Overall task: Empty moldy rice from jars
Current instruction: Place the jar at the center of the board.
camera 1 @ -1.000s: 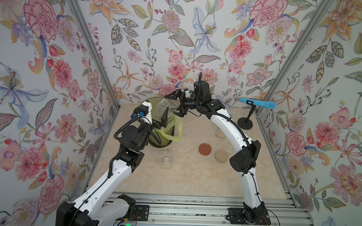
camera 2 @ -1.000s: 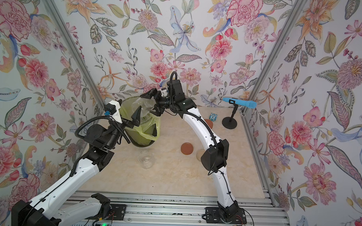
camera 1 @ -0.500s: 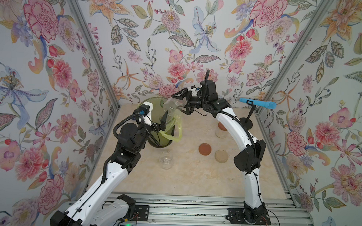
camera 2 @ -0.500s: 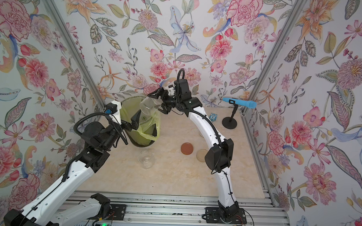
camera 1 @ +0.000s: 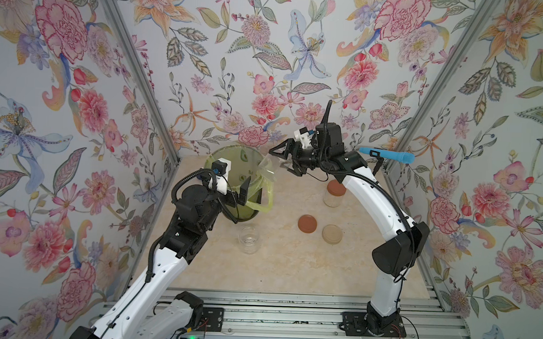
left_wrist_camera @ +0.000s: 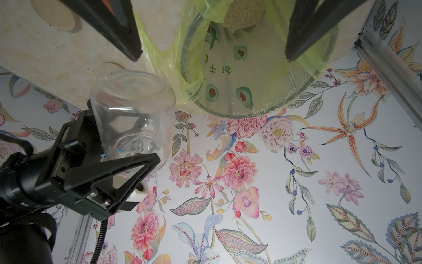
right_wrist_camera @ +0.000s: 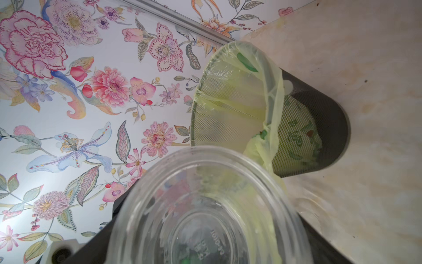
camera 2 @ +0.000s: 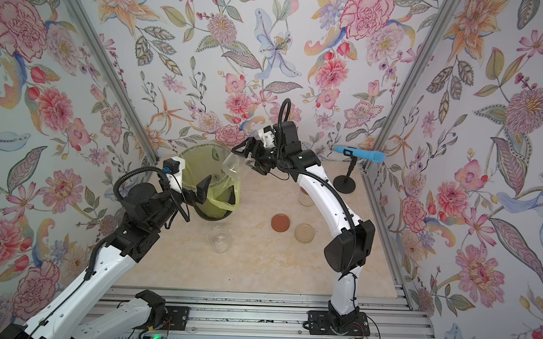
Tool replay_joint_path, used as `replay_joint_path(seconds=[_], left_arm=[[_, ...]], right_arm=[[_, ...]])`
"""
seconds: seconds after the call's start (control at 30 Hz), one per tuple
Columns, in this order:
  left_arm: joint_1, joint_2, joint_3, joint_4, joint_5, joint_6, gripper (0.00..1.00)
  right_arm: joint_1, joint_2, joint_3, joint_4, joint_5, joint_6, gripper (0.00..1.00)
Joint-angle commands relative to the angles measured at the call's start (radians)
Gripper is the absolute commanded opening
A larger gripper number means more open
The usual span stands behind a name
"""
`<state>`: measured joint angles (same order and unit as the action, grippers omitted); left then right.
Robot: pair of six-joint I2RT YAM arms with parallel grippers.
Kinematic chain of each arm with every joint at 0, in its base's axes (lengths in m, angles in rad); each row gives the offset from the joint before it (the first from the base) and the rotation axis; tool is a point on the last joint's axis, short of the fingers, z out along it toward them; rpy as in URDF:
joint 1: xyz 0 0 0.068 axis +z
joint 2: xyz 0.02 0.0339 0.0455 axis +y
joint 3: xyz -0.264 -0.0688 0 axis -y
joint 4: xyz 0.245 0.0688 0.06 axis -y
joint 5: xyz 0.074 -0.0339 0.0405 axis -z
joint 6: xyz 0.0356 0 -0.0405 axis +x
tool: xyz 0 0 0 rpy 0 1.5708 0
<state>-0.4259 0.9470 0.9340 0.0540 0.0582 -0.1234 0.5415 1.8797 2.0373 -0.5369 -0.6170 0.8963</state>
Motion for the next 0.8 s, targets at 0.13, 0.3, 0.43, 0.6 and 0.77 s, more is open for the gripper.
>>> replay_joint_path(seconds=[0.13,0.3,0.43,0.6,0.77], left_arm=[[-0.008,-0.017,0.028,-0.123,0.036,-0.034,1.0],[-0.008,-0.031,0.015,-0.179,0.04,-0.048,1.0],[-0.008,-0.05,-0.004,-0.218,0.041,-0.065,1.0],[-0.008,-0.087,-0.04,-0.266,0.034,-0.099,1.0],[-0.008,-0.149,-0.1,-0.297,0.034,-0.155,1.0]], right_arm=[[0.026,-0.165,-0.169,0.025,0.144,-0.156,0.0],[0.068,-0.228,-0.277,0.034,0.227,-0.224,0.0],[0.114,-0.286,-0.387,0.085,0.311,-0.273,0.0],[0.17,-0.367,-0.559,0.206,0.41,-0.283,0.0],[0.206,-0.407,-0.68,0.281,0.484,-0.305,0.0]])
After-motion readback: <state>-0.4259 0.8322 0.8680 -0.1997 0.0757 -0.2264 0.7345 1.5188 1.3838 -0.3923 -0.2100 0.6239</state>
